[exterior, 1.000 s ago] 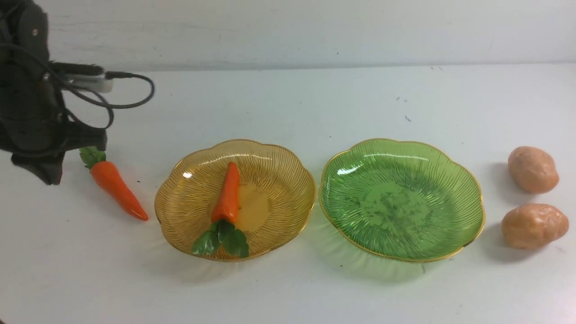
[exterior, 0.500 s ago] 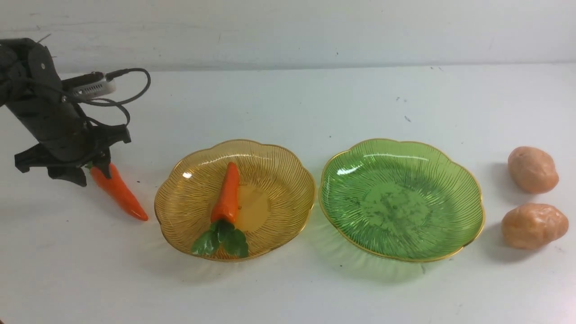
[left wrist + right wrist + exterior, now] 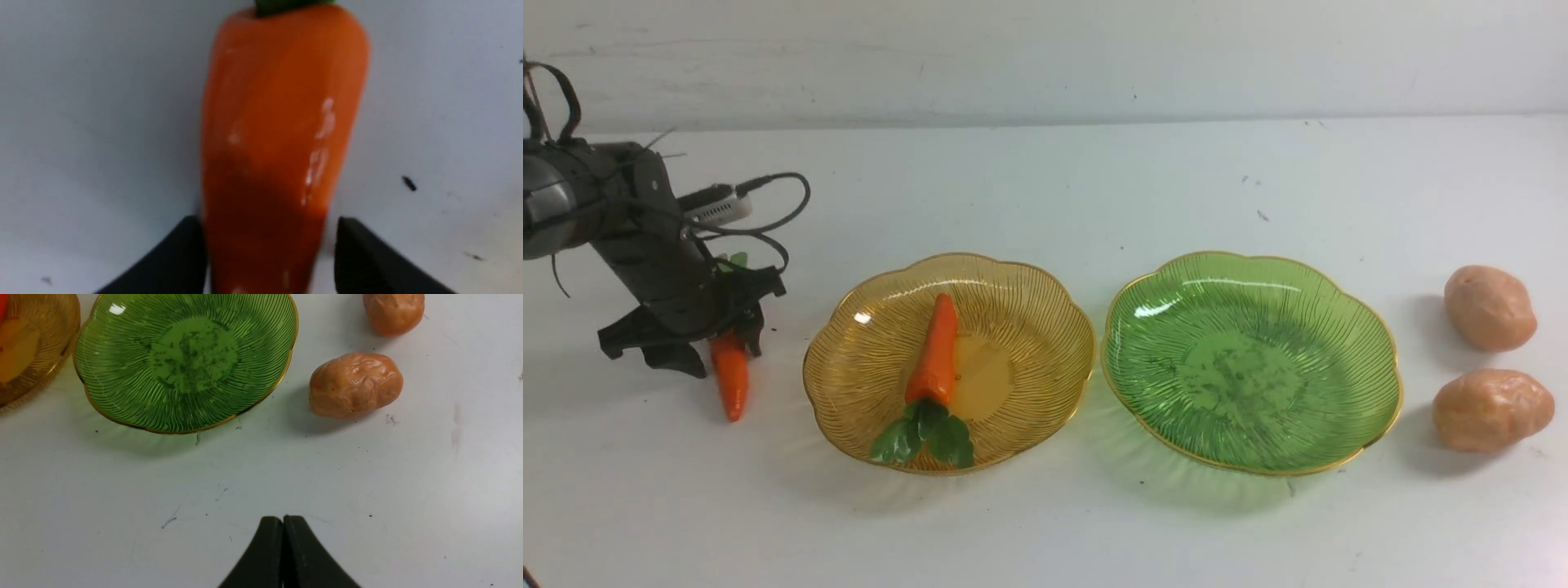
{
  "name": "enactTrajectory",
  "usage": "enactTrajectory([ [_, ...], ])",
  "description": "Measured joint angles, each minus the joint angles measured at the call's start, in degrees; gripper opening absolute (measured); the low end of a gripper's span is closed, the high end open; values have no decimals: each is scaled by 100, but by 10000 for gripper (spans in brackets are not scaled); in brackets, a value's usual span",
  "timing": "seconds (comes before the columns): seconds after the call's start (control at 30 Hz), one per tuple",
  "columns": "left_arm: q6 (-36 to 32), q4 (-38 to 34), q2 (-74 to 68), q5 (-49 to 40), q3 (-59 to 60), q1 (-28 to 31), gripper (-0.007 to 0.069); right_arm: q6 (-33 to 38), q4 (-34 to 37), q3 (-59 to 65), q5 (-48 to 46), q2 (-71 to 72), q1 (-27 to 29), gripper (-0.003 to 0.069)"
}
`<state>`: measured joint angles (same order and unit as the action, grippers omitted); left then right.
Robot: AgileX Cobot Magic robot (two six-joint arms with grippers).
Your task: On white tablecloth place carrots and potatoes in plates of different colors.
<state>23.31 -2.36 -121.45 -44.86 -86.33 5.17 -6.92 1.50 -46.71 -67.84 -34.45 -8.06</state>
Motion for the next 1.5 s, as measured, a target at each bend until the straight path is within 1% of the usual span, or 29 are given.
enactTrajectory([
  [0.07,-4,-5,-21,-13,-22,0,372,0,0,0,0,0,0,-11],
  [0.2,-31,-22,-47,-114,-53,10,255,0,0,0,0,0,0,-11],
  [0.27,-182,-83,2,-199,-72,12,217,0,0,0,0,0,0,-11],
  [0.3,-311,-142,29,-280,-78,12,210,0,0,0,0,0,0,-11],
  [0.37,-712,-284,214,-752,-166,12,209,0,0,0,0,0,0,-11],
  [0.43,-1149,-609,607,-1138,-386,-21,209,0,0,0,7,0,0,-11],
  [0.5,-1532,-986,953,-1239,-528,-140,207,5,0,0,43,0,0,-11],
  [0.57,-1925,-1385,1117,-1197,-566,-466,208,2,0,0,66,0,0,-11],
  [0.63,-2092,-1456,986,-1077,-566,-951,209,2,0,0,67,0,0,-11],
  [0.67,-2107,-1425,917,-997,-560,-1087,211,2,0,0,72,0,0,-11],
  [0.7,-2135,-1341,773,-910,-560,-1345,221,2,5,0,72,0,0,-11],
  [0.8,-2148,-1088,573,-796,-560,-1699,259,7,14,0,72,0,0,-11],
  [0.83,-2152,-969,546,-773,-554,-1782,282,7,21,0,72,0,0,-11],
  [0.9,-2154,-894,545,-681,-550,-1850,349,18,26,0,79,0,0,-11],
  [1.0,-2137,-894,545,-723,-570,-1862,474,18,58,0,85,0,0,-11],
  [1.07,-2137,-889,545,-1006,-673,-1862,533,18,124,0,87,0,0,-11],
  [1.13,-2137,-882,545,-1392,-837,-1862,556,23,137,0,183,0,0,-11],
  [1.17,-2137,-864,545,-1799,-1020,-1862,554,23,142,0,258,0,0,-11],
  [1.23,-2137,-790,545,-2271,-1364,-1864,519,23,148,0,392,-44,0,-11],
  [1.3,-2144,-695,562,-2424,-1678,-1864,424,23,148,0,480,-247,0,-11],
  [1.37,-2236,-629,630,-2466,-1763,-1876,293,23,116,0,572,-582,0,-11],
  [1.43,-2331,-616,666,-2527,-1768,-1894,134,8,-11,0,675,-1012,0,-11],
  [1.47,-2331,-616,666,-2532,-1768,-1906,72,-47,-113,0,728,-1239,0,-11],
  [1.5,-2386,-616,666,-2532,-1768,-1904,36,-184,-241,0,786,-1534,0,-11],
])
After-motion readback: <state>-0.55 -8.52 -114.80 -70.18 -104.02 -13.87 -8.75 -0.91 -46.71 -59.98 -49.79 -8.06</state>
